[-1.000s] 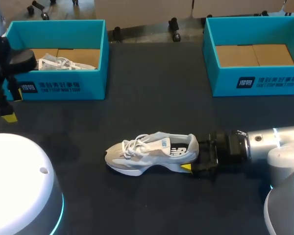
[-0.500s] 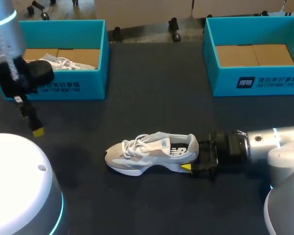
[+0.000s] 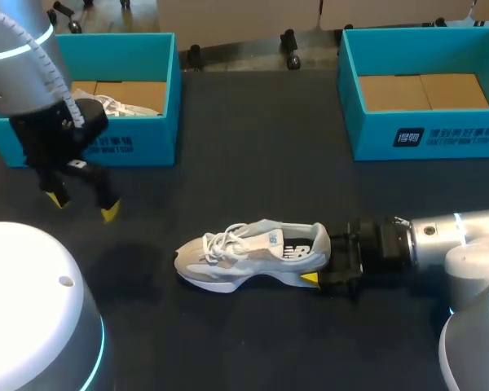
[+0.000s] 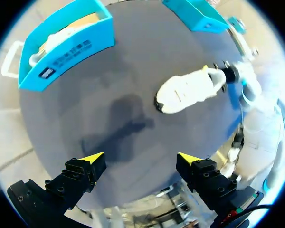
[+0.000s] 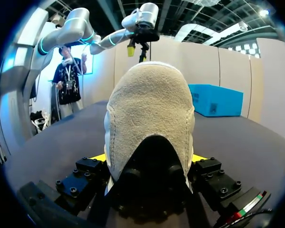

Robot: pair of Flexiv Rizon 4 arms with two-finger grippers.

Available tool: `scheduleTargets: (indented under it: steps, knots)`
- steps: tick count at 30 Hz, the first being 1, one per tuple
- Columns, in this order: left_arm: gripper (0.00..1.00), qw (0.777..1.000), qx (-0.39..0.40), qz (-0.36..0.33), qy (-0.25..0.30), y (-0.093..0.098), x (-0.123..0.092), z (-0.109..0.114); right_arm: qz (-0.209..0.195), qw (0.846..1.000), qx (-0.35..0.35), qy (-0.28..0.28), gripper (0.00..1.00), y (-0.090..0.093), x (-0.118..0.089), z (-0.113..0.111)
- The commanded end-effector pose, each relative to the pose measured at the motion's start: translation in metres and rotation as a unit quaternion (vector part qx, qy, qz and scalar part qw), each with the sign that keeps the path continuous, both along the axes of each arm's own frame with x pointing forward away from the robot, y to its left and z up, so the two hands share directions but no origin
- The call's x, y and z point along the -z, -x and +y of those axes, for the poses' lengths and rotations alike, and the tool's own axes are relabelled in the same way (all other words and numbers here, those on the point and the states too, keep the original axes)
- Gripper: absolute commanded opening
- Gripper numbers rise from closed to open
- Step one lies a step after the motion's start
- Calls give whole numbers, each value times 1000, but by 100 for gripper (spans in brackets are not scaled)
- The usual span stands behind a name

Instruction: Take the shoe out of the shoebox, open the shoe tongue, remove and reinsert the insole, then place the shoe into the shoebox

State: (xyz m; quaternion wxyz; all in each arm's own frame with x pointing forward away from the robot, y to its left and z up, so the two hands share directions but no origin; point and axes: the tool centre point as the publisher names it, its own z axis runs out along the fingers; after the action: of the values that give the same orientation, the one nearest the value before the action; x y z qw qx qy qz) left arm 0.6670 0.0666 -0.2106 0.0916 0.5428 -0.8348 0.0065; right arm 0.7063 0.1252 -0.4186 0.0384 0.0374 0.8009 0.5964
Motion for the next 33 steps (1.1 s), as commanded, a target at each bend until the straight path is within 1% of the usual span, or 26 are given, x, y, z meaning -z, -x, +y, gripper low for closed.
scheduleTargets:
  steps: [1, 7, 8, 9, 11, 13, 16, 21, 23, 27, 33]
  knots:
    - [100, 1000, -4, -1, 1, 1, 2, 1, 0, 1000, 1, 2, 0, 0, -1, 1]
    - [100, 1000, -4, -1, 1, 1, 2, 1, 0, 1000, 1, 2, 0, 0, -1, 1]
    - [100, 1000, -14, 1, -2, 1, 3, -1, 0, 1000, 1, 2, 0, 0, -1, 1]
    - [100, 1000, -20, -3, 6, 4, 5, -6, 0, 1000, 1, 2, 0, 0, -1, 1]
    - [100, 999, -42, -8, 8, 8, 8, -19, 0, 1000, 1, 2, 0, 0, -1, 1]
    - [100, 998, -59, 0, 11, 11, 9, -34, 0, 1000, 1, 2, 0, 0, -1, 1]
    - [100, 997, -75, -20, 7, 17, 11, -57, 0, 1000, 1, 2, 0, 0, -1, 1]
    - [100, 996, -83, -31, -1, 23, 14, -98, 0, 1000, 1, 2, 0, 0, -1, 1]
    - [100, 996, -84, -19, -12, 22, 18, -113, 0, 1000, 1, 2, 0, 0, -1, 1]
    - [100, 995, -94, -27, -21, 21, 24, -142, 0, 1000, 1, 2, 0, 0, -1, 1]
    - [100, 994, -101, -14, -34, 21, 33, -182, 0, 1000, 1, 2, 0, 0, -1, 1]
